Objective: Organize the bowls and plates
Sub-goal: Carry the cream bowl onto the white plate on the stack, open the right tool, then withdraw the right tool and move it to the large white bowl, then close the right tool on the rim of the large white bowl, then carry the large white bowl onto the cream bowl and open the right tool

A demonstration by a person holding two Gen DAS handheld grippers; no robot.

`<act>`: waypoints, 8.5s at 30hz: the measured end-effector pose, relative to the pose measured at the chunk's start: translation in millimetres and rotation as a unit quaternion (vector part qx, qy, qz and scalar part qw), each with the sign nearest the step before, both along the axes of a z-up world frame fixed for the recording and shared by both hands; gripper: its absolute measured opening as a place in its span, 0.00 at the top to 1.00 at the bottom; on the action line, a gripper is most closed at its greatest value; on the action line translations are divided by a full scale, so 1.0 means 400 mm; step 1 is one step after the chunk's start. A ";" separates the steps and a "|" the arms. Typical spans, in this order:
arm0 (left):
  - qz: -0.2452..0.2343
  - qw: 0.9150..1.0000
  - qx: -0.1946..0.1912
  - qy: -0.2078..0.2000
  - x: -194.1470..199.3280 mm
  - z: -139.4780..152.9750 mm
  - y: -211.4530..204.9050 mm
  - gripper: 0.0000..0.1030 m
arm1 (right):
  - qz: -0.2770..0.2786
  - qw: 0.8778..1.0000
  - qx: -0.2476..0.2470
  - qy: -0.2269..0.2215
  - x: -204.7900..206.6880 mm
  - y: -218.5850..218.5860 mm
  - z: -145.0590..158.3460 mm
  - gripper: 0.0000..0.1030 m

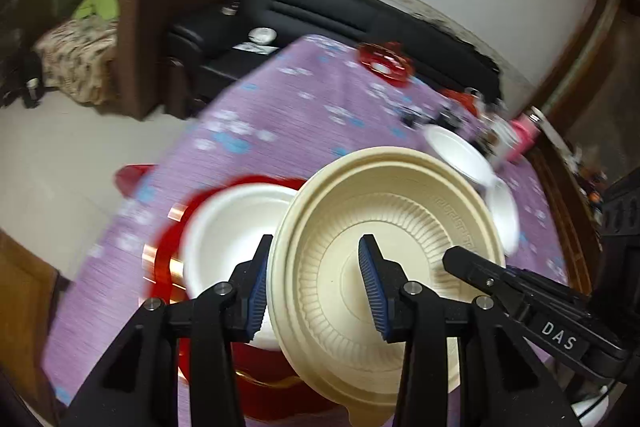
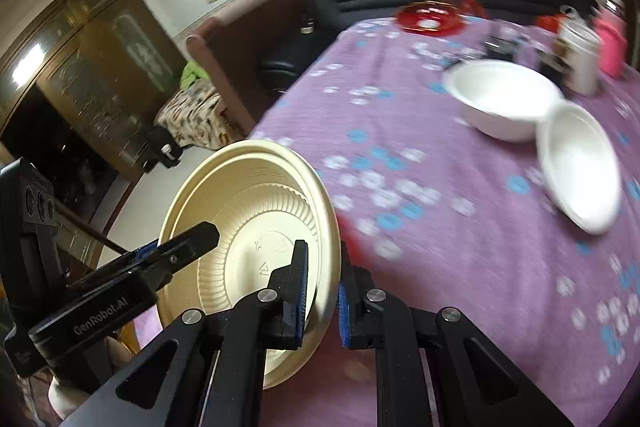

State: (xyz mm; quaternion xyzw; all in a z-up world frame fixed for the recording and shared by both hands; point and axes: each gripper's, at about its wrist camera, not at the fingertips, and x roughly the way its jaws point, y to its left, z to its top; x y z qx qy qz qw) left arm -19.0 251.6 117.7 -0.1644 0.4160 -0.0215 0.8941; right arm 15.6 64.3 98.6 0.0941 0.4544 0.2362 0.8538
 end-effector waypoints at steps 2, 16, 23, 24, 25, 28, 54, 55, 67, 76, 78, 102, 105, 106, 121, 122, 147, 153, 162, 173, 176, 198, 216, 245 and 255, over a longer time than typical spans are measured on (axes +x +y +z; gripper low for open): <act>0.018 1.000 0.002 0.011 0.015 -0.015 0.045 0.61 | 0.012 1.000 -0.006 0.001 0.023 0.057 0.000 0.86; 0.037 0.998 0.007 0.057 0.067 -0.109 0.123 0.59 | 0.026 0.997 -0.065 0.037 0.094 0.195 -0.097 0.86; 0.054 0.998 0.021 0.041 0.051 -0.090 0.128 0.45 | 0.020 0.997 -0.066 0.028 0.104 0.188 -0.114 0.78; 0.057 0.997 0.018 0.038 0.047 -0.089 0.134 0.45 | 0.018 0.997 -0.072 0.023 0.104 0.189 -0.114 0.63; 0.059 0.997 0.015 0.037 0.044 -0.088 0.137 0.45 | 0.016 0.997 -0.072 0.022 0.103 0.189 -0.116 0.54; 0.066 0.997 0.004 0.029 0.025 -0.079 0.150 0.44 | 0.007 0.998 -0.050 0.020 0.109 0.172 -0.119 0.42; 0.059 0.995 -0.048 -0.061 -0.140 0.050 0.044 0.22 | -0.061 0.997 0.044 -0.009 0.032 -0.086 -0.079 0.38; 0.061 0.995 -0.050 -0.062 -0.142 0.052 0.043 0.22 | -0.067 0.997 0.044 -0.010 0.030 -0.106 -0.080 0.37; 0.038 0.997 -0.033 -0.060 -0.130 0.070 -0.043 0.21 | -0.146 0.986 0.076 0.009 0.035 -0.347 -0.121 0.37; -0.017 0.998 -0.017 -0.056 -0.089 0.099 -0.150 0.21 | -0.214 0.974 0.071 -0.011 0.041 -0.538 -0.078 0.37; -0.029 0.998 -0.011 -0.061 -0.075 0.120 -0.173 0.21 | -0.225 0.972 0.063 -0.021 0.046 -0.573 -0.051 0.37; -0.046 0.994 -0.034 0.097 0.523 -0.051 -0.375 0.21 | -0.152 0.988 -0.022 -0.021 0.387 -0.539 -0.035 0.35; -0.038 0.989 -0.053 0.130 0.562 -0.130 -0.384 0.21 | -0.154 0.987 -0.034 -0.023 0.409 -0.524 -0.062 0.35; -0.037 0.988 -0.058 0.135 0.569 -0.145 -0.387 0.21 | -0.153 0.987 -0.040 -0.025 0.417 -0.517 -0.072 0.35; -0.043 0.983 -0.102 0.148 0.644 -0.227 -0.444 0.21 | -0.113 0.991 -0.069 -0.023 0.466 -0.449 -0.117 0.35; -0.044 0.983 -0.099 0.148 0.646 -0.229 -0.449 0.21 | -0.111 0.991 -0.069 -0.022 0.465 -0.447 -0.117 0.35; -0.070 0.991 -0.038 0.112 0.541 -0.129 -0.464 0.79 | -0.113 0.993 -0.007 -0.014 0.411 -0.430 -0.042 0.76; -0.074 0.990 -0.053 0.108 0.459 -0.111 -0.453 0.79 | -0.119 0.993 0.001 -0.015 0.341 -0.433 -0.026 0.77; -0.080 0.991 -0.051 0.094 0.323 -0.085 -0.435 0.79 | -0.115 0.993 -0.013 -0.034 0.196 -0.408 -0.006 0.77; -0.090 0.994 -0.026 0.053 0.170 -0.065 -0.423 0.78 | -0.117 0.992 0.022 -0.031 0.046 -0.407 -0.016 0.76; -0.093 0.995 -0.011 0.046 0.130 -0.072 -0.426 0.78 | -0.117 0.992 0.030 -0.029 0.002 -0.410 -0.028 0.76; -0.073 0.991 0.103 -0.045 -0.122 -0.036 -0.440 0.78 | -0.104 0.992 0.063 -0.029 -0.212 -0.378 -0.094 0.76; -0.063 0.983 0.143 -0.100 -0.216 0.013 -0.440 0.78 | -0.097 0.992 0.067 -0.049 -0.280 -0.345 -0.065 0.76; 0.016 0.986 0.121 -0.118 -0.187 0.042 -0.213 0.78 | -0.027 0.995 0.024 -0.092 -0.199 -0.128 0.042 0.76; 0.084 0.979 0.159 -0.090 -0.098 0.048 -0.048 0.73 | 0.045 0.994 -0.019 -0.103 -0.079 0.104 0.087 0.76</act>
